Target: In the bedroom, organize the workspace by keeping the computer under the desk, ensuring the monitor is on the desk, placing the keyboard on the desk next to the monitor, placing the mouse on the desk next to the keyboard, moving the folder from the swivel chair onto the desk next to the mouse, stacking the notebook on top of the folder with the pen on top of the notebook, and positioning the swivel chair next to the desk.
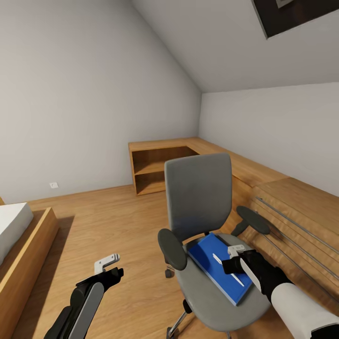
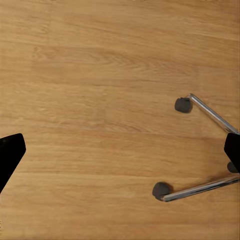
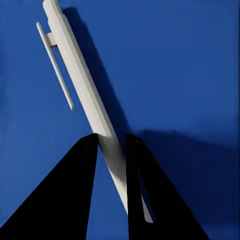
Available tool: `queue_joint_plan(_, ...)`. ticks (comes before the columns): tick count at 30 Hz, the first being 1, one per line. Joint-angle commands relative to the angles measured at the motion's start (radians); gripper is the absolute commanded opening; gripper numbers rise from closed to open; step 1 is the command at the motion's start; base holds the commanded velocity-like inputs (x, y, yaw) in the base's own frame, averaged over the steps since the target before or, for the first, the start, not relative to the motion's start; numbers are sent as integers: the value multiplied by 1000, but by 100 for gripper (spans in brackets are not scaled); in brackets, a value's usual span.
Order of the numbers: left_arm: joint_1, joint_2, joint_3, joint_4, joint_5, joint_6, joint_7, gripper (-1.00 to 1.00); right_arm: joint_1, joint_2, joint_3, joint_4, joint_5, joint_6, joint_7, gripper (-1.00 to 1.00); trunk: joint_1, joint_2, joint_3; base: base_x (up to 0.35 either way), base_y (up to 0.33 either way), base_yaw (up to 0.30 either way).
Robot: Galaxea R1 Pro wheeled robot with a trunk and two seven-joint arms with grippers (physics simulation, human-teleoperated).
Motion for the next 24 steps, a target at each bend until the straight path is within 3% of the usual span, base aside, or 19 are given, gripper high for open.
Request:
queue_joint_plan(1, -1, 0, -1, -1, 11, 1, 10, 100, -1, -2, 7, -2, -11, 5, -3, -100, -4, 7, 2, 0, 0, 0)
queue_joint_plan(16, -1, 3, 3, 2, 11, 0, 16, 100, -1, -2, 7, -3, -10, 3, -7, -100, -62, 112, 49, -2, 0, 0)
queue_joint_plan(24, -1, 3, 3, 5, 12, 0, 17, 100, -1, -2, 7, -9, -9, -14, -10, -100, -92, 168, 74, -245, 0, 0)
